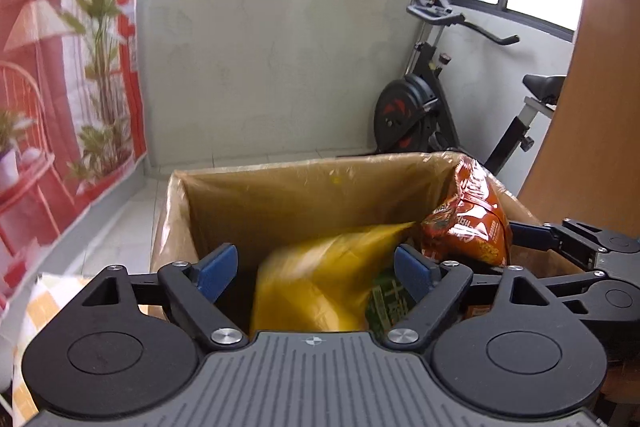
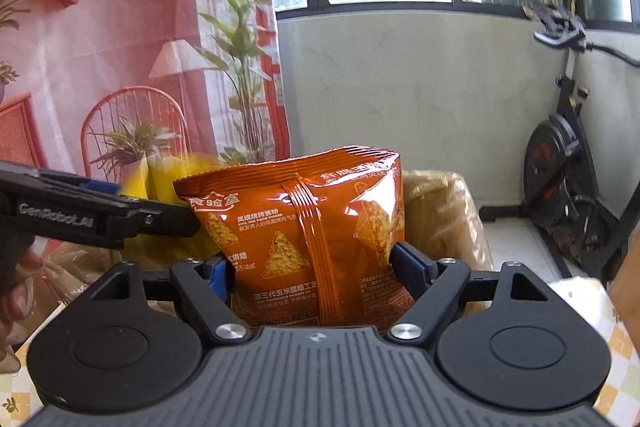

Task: Organize snacks
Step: 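Open both tools to drop both bags into the box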

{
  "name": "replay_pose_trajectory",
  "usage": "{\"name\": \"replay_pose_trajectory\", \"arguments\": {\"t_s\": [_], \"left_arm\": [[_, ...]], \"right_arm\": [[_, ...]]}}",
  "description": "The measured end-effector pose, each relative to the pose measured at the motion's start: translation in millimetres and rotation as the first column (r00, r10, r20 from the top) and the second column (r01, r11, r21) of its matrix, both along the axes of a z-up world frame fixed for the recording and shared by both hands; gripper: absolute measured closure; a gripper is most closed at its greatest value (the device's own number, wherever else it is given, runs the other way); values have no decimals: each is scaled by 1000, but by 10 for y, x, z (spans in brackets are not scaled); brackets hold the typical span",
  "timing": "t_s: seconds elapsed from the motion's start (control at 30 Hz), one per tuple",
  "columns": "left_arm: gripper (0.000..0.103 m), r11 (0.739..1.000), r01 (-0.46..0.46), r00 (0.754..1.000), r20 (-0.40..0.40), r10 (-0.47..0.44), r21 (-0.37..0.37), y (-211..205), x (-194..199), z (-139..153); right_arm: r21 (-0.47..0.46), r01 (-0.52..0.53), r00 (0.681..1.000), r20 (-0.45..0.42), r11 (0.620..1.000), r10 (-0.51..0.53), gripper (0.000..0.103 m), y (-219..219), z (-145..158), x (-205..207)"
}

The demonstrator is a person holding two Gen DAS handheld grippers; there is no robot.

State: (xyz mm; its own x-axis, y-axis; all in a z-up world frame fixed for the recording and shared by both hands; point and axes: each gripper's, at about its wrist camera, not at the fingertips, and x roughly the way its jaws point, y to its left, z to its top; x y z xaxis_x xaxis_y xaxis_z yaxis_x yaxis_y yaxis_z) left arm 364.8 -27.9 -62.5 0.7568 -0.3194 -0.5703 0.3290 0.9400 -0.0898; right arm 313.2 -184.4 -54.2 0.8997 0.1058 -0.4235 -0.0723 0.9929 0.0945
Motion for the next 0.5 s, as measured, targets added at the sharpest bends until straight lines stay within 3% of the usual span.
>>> {"name": "replay_pose_trajectory", "arguments": {"t_s": [0.2, 0.5], "left_arm": [[15, 999, -28, 1000, -4, 28, -35, 115, -135, 55], [15, 997, -54, 998, 34, 56, -57, 235, -531, 336]], "right_arm": [[9, 14, 1000, -21, 1000, -14, 13, -29, 2, -82], [36, 3, 1000, 21, 999, -4, 13, -3, 225, -509]]}}
